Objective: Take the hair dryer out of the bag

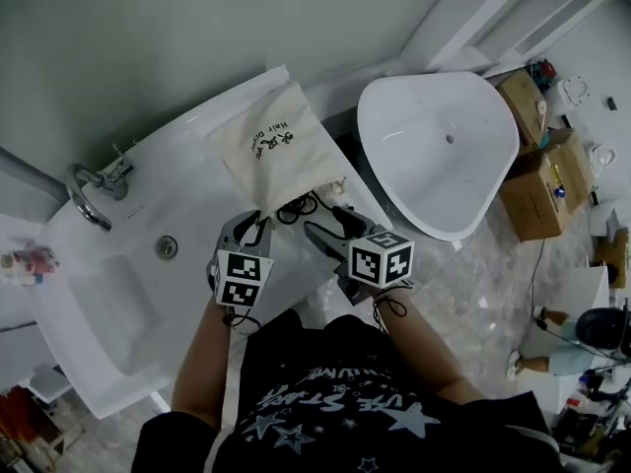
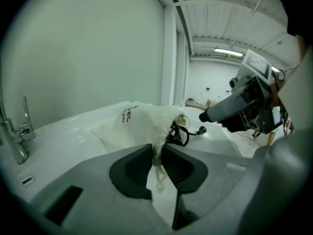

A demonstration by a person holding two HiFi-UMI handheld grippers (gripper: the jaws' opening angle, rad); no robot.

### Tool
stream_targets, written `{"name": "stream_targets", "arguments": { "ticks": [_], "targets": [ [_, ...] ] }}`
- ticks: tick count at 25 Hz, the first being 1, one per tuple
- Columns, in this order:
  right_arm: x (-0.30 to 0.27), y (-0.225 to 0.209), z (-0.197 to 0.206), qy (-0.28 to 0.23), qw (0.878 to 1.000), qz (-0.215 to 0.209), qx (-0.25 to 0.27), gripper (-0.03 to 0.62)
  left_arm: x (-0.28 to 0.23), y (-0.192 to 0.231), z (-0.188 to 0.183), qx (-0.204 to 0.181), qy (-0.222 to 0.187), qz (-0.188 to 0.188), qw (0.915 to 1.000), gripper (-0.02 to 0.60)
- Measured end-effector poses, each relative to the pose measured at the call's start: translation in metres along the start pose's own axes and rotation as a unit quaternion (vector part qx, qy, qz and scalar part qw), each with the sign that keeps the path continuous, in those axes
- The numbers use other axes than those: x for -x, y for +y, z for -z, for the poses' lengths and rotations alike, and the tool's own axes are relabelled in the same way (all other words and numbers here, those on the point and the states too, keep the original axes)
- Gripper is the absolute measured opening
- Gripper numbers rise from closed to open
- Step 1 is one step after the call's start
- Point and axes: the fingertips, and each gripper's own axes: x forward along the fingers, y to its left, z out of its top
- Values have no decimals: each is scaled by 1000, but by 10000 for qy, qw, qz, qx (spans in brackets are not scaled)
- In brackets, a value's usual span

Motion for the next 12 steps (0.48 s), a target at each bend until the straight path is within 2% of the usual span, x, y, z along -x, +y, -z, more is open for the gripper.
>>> {"name": "stream_targets", "arguments": {
  "ticks": [6,12],
  "targets": [
    [-23,-1,-6,265,9991,-49,322,312,2,3,-20,102,-227,149,9996,60],
    [-49,-16,-24,464,9972,-105,573,304,1,1,-31,216,-168,10,9996,58]
  ]
}}
